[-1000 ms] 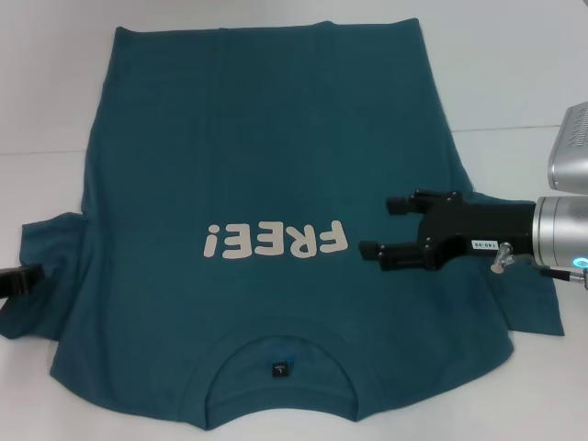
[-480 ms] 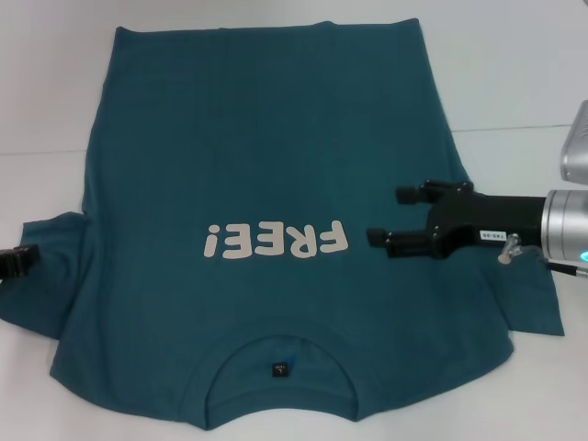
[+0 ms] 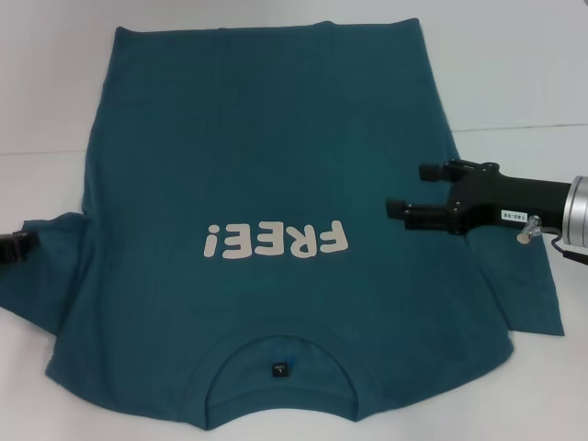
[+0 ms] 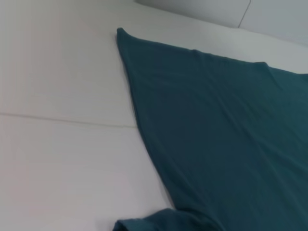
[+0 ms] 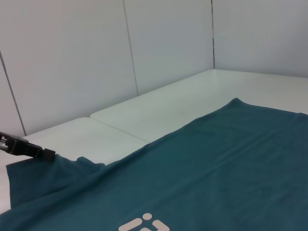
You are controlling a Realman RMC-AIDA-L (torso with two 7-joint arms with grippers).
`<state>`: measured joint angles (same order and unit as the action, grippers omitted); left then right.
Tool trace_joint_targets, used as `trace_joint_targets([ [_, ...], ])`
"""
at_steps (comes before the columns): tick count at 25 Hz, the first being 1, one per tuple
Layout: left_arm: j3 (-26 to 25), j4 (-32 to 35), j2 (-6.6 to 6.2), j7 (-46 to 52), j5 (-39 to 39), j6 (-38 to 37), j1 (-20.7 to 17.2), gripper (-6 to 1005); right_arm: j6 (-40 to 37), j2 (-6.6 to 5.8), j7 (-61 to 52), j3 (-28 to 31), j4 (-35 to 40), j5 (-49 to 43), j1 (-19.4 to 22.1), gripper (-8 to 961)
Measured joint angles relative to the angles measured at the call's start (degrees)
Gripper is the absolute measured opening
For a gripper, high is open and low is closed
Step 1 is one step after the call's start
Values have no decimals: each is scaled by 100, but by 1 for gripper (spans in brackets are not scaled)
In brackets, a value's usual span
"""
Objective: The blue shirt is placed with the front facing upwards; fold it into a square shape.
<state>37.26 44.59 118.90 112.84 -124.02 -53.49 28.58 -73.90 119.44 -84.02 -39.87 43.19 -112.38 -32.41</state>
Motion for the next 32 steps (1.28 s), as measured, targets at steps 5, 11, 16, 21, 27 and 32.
trace_joint_targets([
  [5, -20, 49, -64, 17, -2, -90, 32, 39, 8, 4, 15, 89, -11, 0, 15, 922],
  [11, 4, 166, -49, 104, -25, -115, 39, 39, 8, 9, 0, 203, -13, 0, 24, 921],
  [16, 14, 337, -32, 165, -24, -237, 12, 39, 8, 9, -1, 282, -13, 0, 51, 920],
  [21, 8, 463, -17, 168, -11, -374, 2, 39, 8, 9, 0, 297, -13, -2, 66, 920],
  [27, 10, 585, -8, 220, -12, -443, 51, 39, 8, 9, 0, 373, -13, -4, 74, 919],
  [32, 17, 804, 74, 256, -44, -558, 90, 40, 7, 7, 7, 483, -58, -4, 79, 918],
])
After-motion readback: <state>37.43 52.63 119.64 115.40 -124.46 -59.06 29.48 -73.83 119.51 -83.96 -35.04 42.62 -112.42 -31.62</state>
